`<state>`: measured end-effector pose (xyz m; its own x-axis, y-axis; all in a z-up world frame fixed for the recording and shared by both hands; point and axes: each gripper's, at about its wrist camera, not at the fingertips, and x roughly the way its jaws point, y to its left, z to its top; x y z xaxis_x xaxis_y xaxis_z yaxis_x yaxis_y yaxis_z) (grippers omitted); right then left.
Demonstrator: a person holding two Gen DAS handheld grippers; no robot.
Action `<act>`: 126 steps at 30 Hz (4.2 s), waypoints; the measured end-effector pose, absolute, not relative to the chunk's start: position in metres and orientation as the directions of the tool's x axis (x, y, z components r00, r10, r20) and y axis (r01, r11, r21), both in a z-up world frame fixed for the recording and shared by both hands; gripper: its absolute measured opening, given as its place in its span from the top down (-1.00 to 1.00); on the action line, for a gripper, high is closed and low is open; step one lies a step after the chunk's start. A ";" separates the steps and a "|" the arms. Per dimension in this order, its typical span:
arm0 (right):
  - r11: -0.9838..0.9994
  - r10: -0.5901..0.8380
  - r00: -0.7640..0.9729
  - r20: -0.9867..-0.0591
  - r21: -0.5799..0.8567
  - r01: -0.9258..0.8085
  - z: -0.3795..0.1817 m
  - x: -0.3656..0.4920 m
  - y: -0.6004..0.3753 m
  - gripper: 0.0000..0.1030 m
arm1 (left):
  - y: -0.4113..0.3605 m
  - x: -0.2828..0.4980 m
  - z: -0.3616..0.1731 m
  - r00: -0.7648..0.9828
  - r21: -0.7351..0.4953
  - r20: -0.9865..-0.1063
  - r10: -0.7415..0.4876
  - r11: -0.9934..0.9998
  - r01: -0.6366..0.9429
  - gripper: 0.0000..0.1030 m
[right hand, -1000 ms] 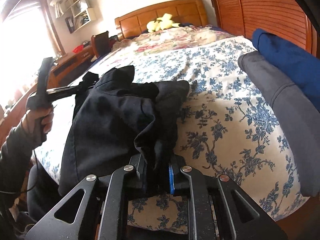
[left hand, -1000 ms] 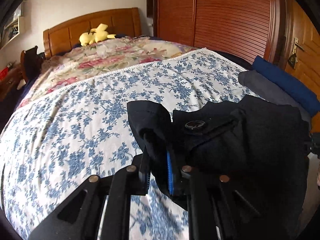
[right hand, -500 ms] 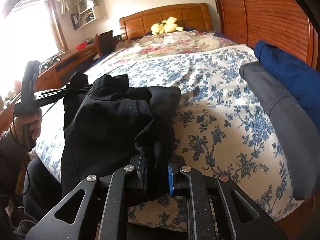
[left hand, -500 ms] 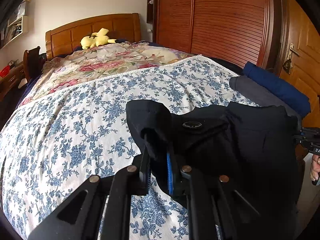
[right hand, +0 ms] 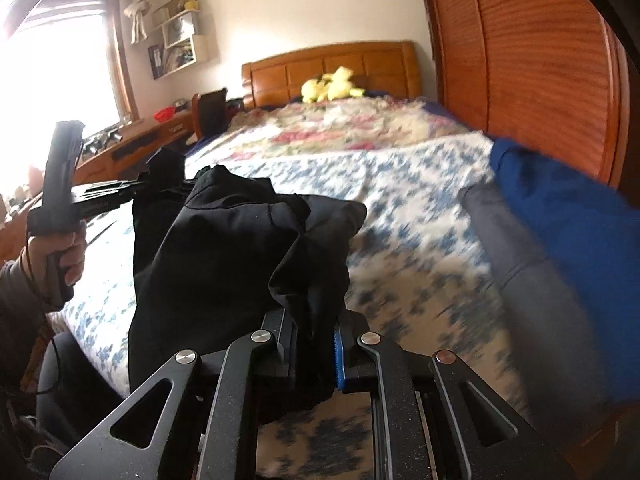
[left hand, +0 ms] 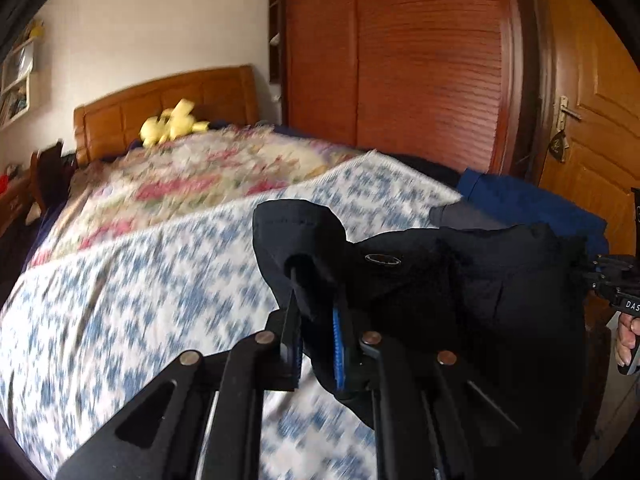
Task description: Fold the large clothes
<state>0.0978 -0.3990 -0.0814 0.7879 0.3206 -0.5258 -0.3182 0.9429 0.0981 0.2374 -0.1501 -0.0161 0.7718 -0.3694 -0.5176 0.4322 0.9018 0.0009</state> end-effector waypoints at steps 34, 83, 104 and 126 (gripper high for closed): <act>0.970 -0.231 0.840 -0.491 -0.046 0.240 0.000 0.056 -0.687 0.63 | -0.512 0.336 0.050 0.616 0.032 -0.527 -0.586 0.710 0.704 0.59; 0.983 -0.183 0.857 -0.481 -0.085 0.163 0.016 0.061 -0.538 -0.40 | -0.252 0.145 0.041 0.706 -0.012 -0.449 -0.547 0.794 0.608 -0.19; 0.990 0.141 0.858 -0.494 0.047 -0.136 -0.072 0.083 -0.331 -0.62 | -0.120 0.109 -0.041 0.773 -0.029 -0.546 -0.323 0.930 0.367 -0.19; 0.953 0.294 0.816 -0.497 0.090 -0.289 -0.092 0.032 -0.219 -0.62 | -0.008 0.034 -0.048 0.834 -0.070 -0.542 -0.103 0.995 0.077 -0.20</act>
<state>0.0318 -0.2188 -0.0923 0.8164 0.2944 -0.4968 -0.2887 0.9531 0.0904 0.0340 -0.0080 -0.0482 0.8341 -0.1029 -0.5419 0.0769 0.9945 -0.0704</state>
